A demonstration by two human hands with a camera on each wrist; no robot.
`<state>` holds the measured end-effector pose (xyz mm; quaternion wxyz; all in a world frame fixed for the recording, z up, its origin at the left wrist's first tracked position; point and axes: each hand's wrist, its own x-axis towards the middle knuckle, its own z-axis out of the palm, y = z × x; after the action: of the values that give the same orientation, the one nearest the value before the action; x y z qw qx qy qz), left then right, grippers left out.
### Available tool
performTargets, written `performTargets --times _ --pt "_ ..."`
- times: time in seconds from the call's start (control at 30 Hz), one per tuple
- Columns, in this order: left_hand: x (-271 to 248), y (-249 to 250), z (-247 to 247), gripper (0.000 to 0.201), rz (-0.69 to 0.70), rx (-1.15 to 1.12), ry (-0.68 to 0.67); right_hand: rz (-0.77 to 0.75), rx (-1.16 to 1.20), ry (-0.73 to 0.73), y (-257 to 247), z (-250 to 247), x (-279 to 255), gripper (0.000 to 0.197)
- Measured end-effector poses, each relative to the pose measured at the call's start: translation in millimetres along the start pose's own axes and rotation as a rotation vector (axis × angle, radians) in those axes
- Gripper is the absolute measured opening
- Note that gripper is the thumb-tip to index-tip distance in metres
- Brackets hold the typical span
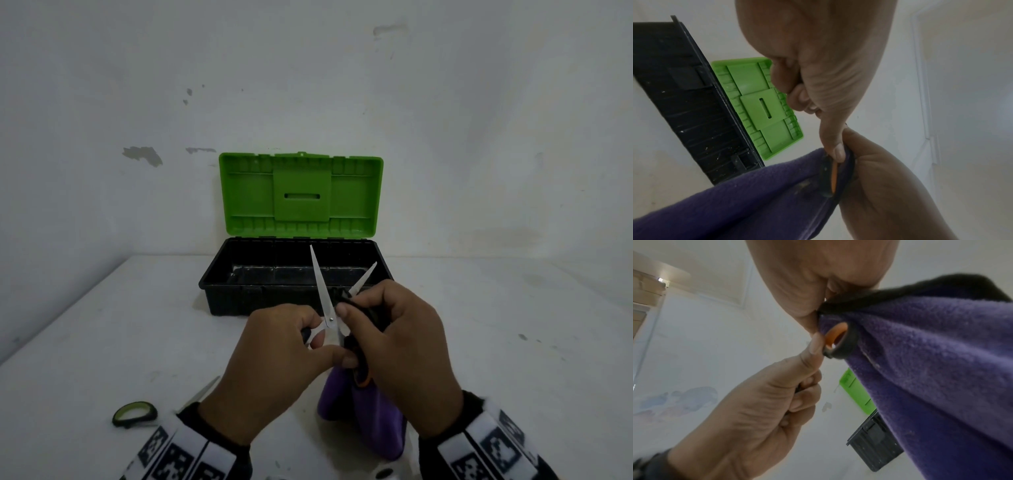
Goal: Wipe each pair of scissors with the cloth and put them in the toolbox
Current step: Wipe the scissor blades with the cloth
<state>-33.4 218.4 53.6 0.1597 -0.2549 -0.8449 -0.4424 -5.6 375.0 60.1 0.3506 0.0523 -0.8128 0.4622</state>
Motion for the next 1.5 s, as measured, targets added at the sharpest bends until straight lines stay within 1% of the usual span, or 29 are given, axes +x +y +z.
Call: performTargets --times 0.13,0.27,0.3,0.4,0.43,0.57,0.63,0.7,0.73,0.87,1.0,1.17,1.27,1.4,1.5 --pt "1 -3 2 0.044 -0.023 0.009 -0.008 0.052 -0.007 0.074 5 -2 7 0.016" --pt "0 -4 1 0.045 0.002 0.008 0.000 0.065 0.017 0.019 -1 -1 2 0.016" --pt "0 -4 1 0.045 0.009 0.014 -0.003 0.071 0.011 0.025 0 -2 4 0.016" --pt "-1 -4 3 0.045 0.014 0.037 -0.002 0.097 -0.008 0.100 8 -5 11 0.018" --pt "-1 -5 3 0.044 0.015 0.031 0.001 0.102 -0.004 0.105 8 -4 11 0.019" --pt "-2 -7 1 0.044 0.050 0.020 0.013 0.109 0.026 0.045 3 -2 5 0.020" --pt "-2 -7 1 0.045 0.060 0.028 0.013 0.131 0.044 0.086 7 -4 11 0.020" --pt "-3 -7 4 0.046 0.049 0.019 0.007 0.152 0.074 0.150 11 -5 16 0.022" --pt "-3 -7 5 0.046 0.038 0.010 0.004 0.160 0.093 0.157 12 -5 16 0.023" --pt "-4 -10 5 0.045 0.023 0.002 0.001 0.170 0.102 0.088 6 -4 11 0.022" --pt "-5 -8 7 0.046 0.049 0.026 0.000 0.197 0.107 0.171 14 -11 23 0.022" --pt "-3 -8 5 0.046 0.027 0.018 -0.016 0.187 0.100 0.093 8 -9 14 0.020" --pt "-2 -5 7 0.043 0.019 0.010 -0.026 0.208 0.094 0.142 14 -13 25 0.021" --pt "-2 -7 9 0.040 -0.050 0.007 -0.040 0.258 0.147 0.208 19 -24 37 0.019" --pt "0 -11 5 0.044 -0.053 0.126 -0.027 0.284 0.196 0.181 20 -31 35 0.013"
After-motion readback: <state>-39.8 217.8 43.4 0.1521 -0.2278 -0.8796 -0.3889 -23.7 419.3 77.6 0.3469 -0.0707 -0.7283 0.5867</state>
